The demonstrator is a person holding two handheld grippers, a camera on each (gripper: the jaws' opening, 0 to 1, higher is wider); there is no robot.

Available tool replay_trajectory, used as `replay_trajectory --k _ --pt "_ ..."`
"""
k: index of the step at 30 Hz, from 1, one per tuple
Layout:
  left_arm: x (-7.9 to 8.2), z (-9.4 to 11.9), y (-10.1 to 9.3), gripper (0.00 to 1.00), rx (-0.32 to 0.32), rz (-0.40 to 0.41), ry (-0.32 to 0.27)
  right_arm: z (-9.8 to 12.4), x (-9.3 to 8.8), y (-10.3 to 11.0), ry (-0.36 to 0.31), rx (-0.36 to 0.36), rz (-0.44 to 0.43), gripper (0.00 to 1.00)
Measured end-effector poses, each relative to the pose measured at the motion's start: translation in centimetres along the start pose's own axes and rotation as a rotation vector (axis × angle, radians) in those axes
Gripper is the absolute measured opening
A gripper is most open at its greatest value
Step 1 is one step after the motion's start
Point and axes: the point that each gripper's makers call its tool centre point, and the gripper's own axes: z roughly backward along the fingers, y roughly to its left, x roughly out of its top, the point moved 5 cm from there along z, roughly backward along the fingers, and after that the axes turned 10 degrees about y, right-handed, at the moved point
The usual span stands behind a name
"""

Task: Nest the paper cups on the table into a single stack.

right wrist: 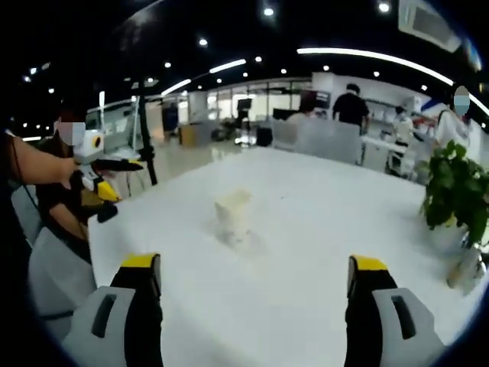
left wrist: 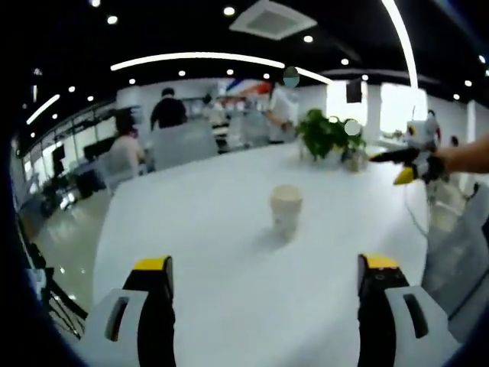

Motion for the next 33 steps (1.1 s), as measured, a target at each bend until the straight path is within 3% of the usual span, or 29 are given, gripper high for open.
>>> replay_trajectory --k 2,7,9,11,13,17,24,33 --pt "-0.3 1.0 -0.5 0.98 -0.010 0.063 -0.030 0.5 -0.2 0.6 -0.002 0.003 0.004 1.00" --pt "-0.9 2.9 -1.4 0.98 -0.016 -0.005 -0.044 1.8 -1.5 2.5 -0.022 -0.004 0.014 1.00" --pt "-1.1 3.6 -1.5 0.98 -0.002 -0.020 -0.060 2.2 -2.6 2.7 -0.022 -0.033 0.067 1.00" --pt "-1.6 4.0 -1.9 0.98 -0.001 -0.065 -0.068 2.6 -3.6 2.9 -0.017 -0.046 0.050 1.00" --pt "-2.0 4.3 -2.1 0.98 0.000 -0.064 -0.062 3.2 -4.2 3.2 -0.027 -0.034 0.000 1.00" --pt "-2.5 4.8 -2.3 0.98 -0.009 -0.055 -0.065 3.9 -5.1 3.7 -0.021 -0.042 -0.008 1.00" --pt "-3.0 5.0 -1.8 0.98 -0.005 -0.042 -0.036 4.2 -5.6 4.6 -0.013 -0.034 -0.009 1.00" --pt "-2.5 5.0 -2.0 0.98 -0.003 -0.015 -0.051 4.4 -5.9 4.6 -0.007 -0.040 -0.016 1.00"
